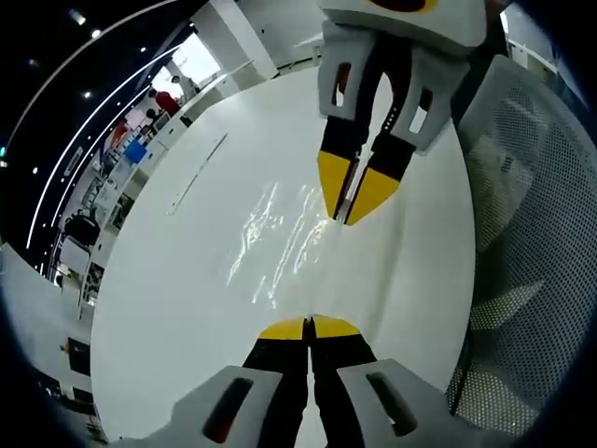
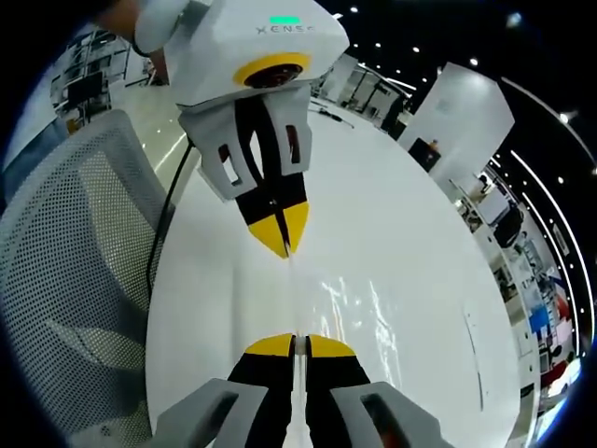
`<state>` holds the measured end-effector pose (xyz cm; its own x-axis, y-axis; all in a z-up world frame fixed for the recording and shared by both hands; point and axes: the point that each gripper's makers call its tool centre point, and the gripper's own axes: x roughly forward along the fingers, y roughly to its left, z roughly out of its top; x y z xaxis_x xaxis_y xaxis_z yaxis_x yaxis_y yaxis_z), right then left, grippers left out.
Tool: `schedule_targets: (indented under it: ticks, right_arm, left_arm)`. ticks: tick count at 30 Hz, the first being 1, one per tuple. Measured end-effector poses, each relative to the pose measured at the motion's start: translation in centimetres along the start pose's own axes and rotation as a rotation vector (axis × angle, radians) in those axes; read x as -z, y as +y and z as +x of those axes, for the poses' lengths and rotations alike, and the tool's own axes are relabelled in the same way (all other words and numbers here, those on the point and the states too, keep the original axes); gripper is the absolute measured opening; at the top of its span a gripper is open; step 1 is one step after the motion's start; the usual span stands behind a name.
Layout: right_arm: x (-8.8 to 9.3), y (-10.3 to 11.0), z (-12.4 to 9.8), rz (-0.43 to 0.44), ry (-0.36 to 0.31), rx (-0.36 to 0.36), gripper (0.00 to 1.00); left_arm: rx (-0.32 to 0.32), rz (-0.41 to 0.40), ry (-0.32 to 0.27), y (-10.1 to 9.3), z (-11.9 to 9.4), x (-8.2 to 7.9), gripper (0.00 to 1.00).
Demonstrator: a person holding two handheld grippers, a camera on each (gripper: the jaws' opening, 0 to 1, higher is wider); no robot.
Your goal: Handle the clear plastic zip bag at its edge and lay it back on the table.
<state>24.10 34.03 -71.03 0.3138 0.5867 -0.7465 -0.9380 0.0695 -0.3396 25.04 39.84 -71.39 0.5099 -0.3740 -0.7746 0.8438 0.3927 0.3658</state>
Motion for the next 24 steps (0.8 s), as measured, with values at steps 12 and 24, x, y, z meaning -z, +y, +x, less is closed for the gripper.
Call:
schedule_targets:
  ticks: [12, 24]
  right_arm:
    - [0.45, -0.01, -0.31, -0.001, 0.008, 0.004, 0.00]
    - [0.78, -0.17, -0.73, 0.004, 0.014, 0.012, 0.00]
  left_arm:
    - [-0.001, -0.001, 0.003, -0.07, -0.18, 0.09, 0.00]
    - [-0.007, -0.004, 0.003, 0.06, -0.34, 0.14, 0.00]
